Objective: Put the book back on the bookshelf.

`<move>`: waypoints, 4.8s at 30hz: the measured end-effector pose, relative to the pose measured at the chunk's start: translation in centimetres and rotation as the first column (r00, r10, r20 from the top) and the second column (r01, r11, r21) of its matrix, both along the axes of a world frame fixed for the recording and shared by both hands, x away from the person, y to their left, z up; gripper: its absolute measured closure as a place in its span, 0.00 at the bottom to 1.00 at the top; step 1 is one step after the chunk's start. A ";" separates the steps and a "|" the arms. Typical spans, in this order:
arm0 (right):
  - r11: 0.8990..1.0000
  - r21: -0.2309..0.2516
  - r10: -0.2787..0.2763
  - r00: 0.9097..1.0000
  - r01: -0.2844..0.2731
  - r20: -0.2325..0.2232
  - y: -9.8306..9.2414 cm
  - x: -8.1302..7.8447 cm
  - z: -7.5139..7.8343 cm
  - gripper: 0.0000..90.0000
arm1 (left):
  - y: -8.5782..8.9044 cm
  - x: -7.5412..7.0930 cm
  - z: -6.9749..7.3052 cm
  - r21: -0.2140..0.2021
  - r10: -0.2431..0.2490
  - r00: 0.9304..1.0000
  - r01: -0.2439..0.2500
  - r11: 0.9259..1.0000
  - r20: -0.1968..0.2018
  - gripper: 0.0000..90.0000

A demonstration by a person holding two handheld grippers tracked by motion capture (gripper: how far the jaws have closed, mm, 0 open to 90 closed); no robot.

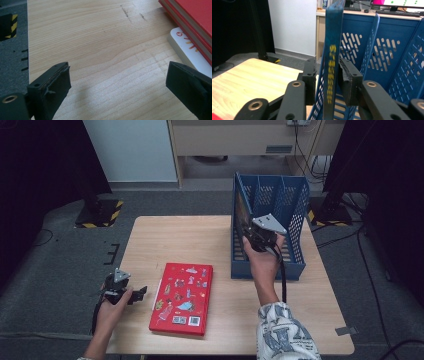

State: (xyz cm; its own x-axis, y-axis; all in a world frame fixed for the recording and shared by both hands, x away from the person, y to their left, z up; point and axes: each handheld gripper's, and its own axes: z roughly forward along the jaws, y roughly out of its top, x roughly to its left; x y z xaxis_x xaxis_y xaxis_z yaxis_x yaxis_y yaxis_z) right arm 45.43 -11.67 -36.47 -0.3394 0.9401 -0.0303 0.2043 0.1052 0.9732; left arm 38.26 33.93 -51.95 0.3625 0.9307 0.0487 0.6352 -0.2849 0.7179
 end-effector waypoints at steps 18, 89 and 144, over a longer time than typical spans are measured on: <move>0.998 -0.044 0.042 0.996 -0.046 -0.085 -0.2 -1.0 -2.1 0.82 | 0.0 0.0 -0.1 0.000 -0.001 1.000 0.001 1.000 -0.003 0.05; 0.967 0.004 0.252 0.953 -0.255 -0.168 0.6 -7.5 -6.3 0.30 | -2.1 -1.9 1.9 -0.114 -0.121 0.992 0.125 0.986 0.041 0.12; 0.844 0.074 0.518 0.770 -0.532 -0.372 7.4 -11.8 -15.2 0.21 | -6.7 -3.0 0.4 -0.272 -0.317 0.947 0.293 0.917 -0.049 0.17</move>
